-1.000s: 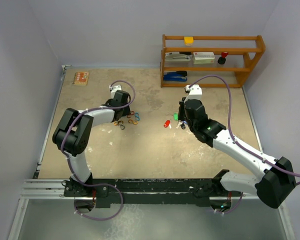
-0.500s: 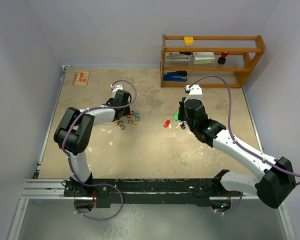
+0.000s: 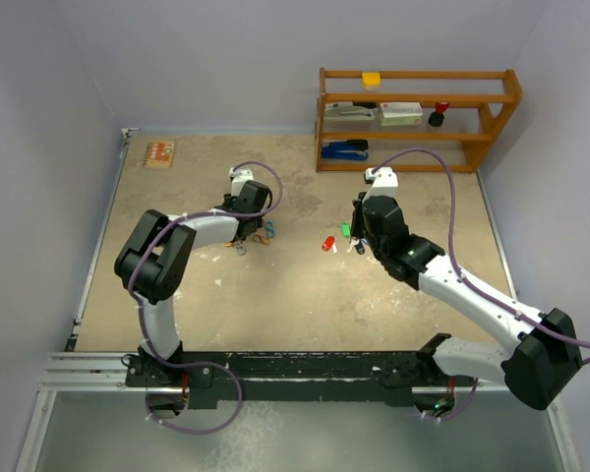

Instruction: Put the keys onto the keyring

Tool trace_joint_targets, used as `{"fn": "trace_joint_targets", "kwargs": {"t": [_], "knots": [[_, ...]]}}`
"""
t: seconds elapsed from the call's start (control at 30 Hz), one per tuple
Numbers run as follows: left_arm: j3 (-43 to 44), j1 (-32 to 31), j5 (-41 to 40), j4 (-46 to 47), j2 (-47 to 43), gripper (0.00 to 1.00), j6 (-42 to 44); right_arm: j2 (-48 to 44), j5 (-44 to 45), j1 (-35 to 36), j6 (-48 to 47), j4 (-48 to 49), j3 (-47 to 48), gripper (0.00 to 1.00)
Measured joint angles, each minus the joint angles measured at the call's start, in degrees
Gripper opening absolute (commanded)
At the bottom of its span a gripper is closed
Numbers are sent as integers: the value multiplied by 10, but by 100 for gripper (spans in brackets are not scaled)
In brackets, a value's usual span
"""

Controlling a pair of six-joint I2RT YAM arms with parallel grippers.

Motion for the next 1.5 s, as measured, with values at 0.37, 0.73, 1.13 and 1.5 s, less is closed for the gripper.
{"fn": "trace_joint_targets", "kwargs": {"t": [0.37,0.73,1.13,1.5], "knots": [[2,-4,-17,-2,3,19,0,0,0,-1,0,-1,-3,0],[2,-5,-33,-2,5,0,14,0,0,-1,0,-1,-4,0],[-24,-5,44,-28,-114,0,30,0,-15,-3,-2,0,-4,0],[-25,-9,268,-2,-166,0,33,0,-43,-3,-17,30,-19,0]]}}
